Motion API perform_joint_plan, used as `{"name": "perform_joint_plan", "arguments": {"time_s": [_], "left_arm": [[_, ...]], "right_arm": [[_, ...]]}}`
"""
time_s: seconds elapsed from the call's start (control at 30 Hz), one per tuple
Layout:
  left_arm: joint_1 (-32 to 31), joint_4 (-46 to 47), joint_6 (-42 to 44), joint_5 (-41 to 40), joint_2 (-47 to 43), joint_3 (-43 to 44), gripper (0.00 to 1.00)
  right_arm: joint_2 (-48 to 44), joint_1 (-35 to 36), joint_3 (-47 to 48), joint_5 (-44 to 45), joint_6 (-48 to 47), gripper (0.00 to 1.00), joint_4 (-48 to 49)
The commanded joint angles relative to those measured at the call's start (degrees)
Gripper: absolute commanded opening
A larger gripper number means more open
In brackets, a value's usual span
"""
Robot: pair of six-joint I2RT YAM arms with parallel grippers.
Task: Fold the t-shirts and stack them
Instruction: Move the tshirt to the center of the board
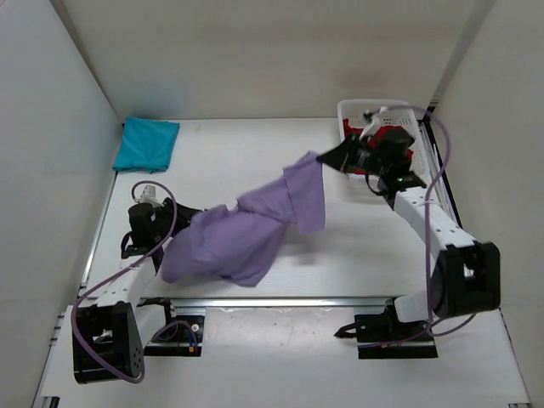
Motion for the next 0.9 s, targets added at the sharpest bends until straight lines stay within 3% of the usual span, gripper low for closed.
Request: {"name": "perform_joint_plan", "arguments": {"time_s": [0.0,0.07,0.17,0.2,0.27,0.43,0.5,0.63,0.7,0.73,0.8,0.87], "left_arm": [[-0.8,-0.6,1.3,0.2,1.5,0.8,0.45],[-3.1,-1.0,2.3,-1.5,3.1,2.5,0.46],[-4.6,-3.3,4.1,-3.0,3.9,4.4,0.48],[-7.6,-6.2,6.3,-4.8,2.9,5.4,0.48],[-11.5,-10.9,9.4,-10.5,1.0,6.6,0.48],[-27.1,-23.4,16.9,-23.9,-4.0,7.6,0.48],[-31.3,-26.5,17.5,-24.9,-4.3,6.6,0.51],[-32.2,-28.1,17.6,-26.2,-6.8,2.2,0.54],[-29.9,-27.7,17.7,-25.0,-8.4,1.4,0.55],[-28.1,-26.9,17.2,-24.3,-9.9,1.3,0.54],[-26.1,-24.6,15.9,-22.3,-12.5,1.9,0.55],[-24.1,-24.1,16.5,-21.3,-11.0,6.0,0.55]], "right_arm": [[2.6,0.3,-7.3,3.1,2.3,0.0,7.9],[5.8,1.4,-8.0,11.2,0.5,0.04,1.7],[5.6,3.4,-7.5,19.7,-3.1,0.39,-4.8],[4.2,5.3,-7.4,22.2,-4.8,0.48,-7.6],[2.0,7.9,-8.1,29.5,-7.5,0.55,-11.9],[-3.5,12.7,-18.7,38.0,-7.9,0.51,-14.8],[-4.6,13.2,-22.5,41.3,-7.4,0.52,-16.3],[-9.6,15.9,-28.0,50.2,-7.1,0.56,-19.1],[-13.2,17.1,-30.2,49.0,-6.7,0.56,-18.0],[-14.8,18.3,-30.5,45.5,-7.3,0.52,-15.6],[-14.8,21.0,-29.7,42.2,-5.2,0.34,-13.1],[-11.2,28.5,-27.0,42.1,-5.1,0.1,-11.3]]}}
